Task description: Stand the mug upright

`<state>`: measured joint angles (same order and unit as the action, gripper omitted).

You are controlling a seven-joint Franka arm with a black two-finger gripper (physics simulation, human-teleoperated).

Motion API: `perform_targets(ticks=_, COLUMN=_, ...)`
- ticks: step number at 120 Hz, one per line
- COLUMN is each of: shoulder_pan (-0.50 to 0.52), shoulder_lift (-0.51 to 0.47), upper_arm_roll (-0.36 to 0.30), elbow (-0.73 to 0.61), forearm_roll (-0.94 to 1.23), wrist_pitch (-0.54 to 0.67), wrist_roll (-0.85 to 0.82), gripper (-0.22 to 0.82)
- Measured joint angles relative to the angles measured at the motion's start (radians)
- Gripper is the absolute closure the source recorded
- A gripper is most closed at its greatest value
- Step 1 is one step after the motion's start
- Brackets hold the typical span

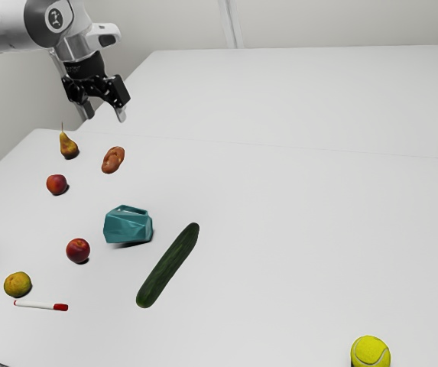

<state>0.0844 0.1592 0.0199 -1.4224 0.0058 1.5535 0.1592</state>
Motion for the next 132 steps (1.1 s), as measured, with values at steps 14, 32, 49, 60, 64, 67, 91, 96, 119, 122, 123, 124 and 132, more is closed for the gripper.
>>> perform_targets(ticks=14, shoulder_pan=-0.001, shoulder_lift=-0.003, upper_arm_roll=0.000, elbow=0.000, forearm_roll=-0.002, wrist_pitch=-0.004, wrist_roll=0.003, gripper=0.00)
perform_targets(ticks=32, shoulder_pan=-0.002, shoulder_lift=-0.008, upper_arm_roll=0.000, elbow=-0.012, forearm_roll=-0.001, wrist_pitch=-0.007, wrist_roll=0.007, gripper=0.00)
perform_targets(ticks=49, shoulder_pan=-0.003, shoulder_lift=-0.031, upper_arm_roll=0.019, elbow=-0.066, forearm_roll=-0.026, wrist_pitch=-0.004, wrist_roll=0.007, gripper=0.00)
perform_targets(ticks=60, shoulder_pan=0.004, shoulder_lift=-0.098, upper_arm_roll=0.080, elbow=-0.165, forearm_roll=-0.104, wrist_pitch=-0.003, wrist_roll=0.008, gripper=0.00)
perform_targets(ticks=64, shoulder_pan=0.014, shoulder_lift=-0.110, upper_arm_roll=0.098, elbow=-0.192, forearm_roll=-0.134, wrist_pitch=-0.002, wrist_roll=0.012, gripper=0.00)
perform_targets(ticks=67, shoulder_pan=0.015, shoulder_lift=-0.115, upper_arm_roll=0.118, elbow=-0.213, forearm_roll=-0.162, wrist_pitch=-0.002, wrist_roll=0.016, gripper=0.00)
perform_targets(ticks=91, shoulder_pan=0.053, shoulder_lift=-0.126, upper_arm_roll=0.238, elbow=-0.381, forearm_roll=-0.358, wrist_pitch=0.050, wrist_roll=0.083, gripper=0.00)
perform_targets(ticks=96, shoulder_pan=0.059, shoulder_lift=-0.123, upper_arm_roll=0.258, elbow=-0.414, forearm_roll=-0.396, wrist_pitch=0.073, wrist_roll=0.108, gripper=0.00)
perform_targets(ticks=119, shoulder_pan=0.095, shoulder_lift=-0.095, upper_arm_roll=0.279, elbow=-0.522, forearm_roll=-0.544, wrist_pitch=0.175, wrist_roll=0.233, gripper=0.00)
perform_targets(ticks=122, shoulder_pan=0.094, shoulder_lift=-0.084, upper_arm_roll=0.279, elbow=-0.532, forearm_roll=-0.566, wrist_pitch=0.189, wrist_roll=0.251, gripper=0.00)
perform_targets(ticks=123, shoulder_pan=0.093, shoulder_lift=-0.081, upper_arm_roll=0.279, elbow=-0.536, forearm_roll=-0.572, wrist_pitch=0.193, wrist_roll=0.257, gripper=0.00)
perform_targets(ticks=124, shoulder_pan=0.091, shoulder_lift=-0.078, upper_arm_roll=0.279, elbow=-0.539, forearm_roll=-0.578, wrist_pitch=0.198, wrist_roll=0.263, gripper=0.00)
perform_targets(ticks=132, shoulder_pan=0.078, shoulder_lift=-0.066, upper_arm_roll=0.280, elbow=-0.557, forearm_roll=-0.614, wrist_pitch=0.228, wrist_roll=0.305, gripper=0.00)
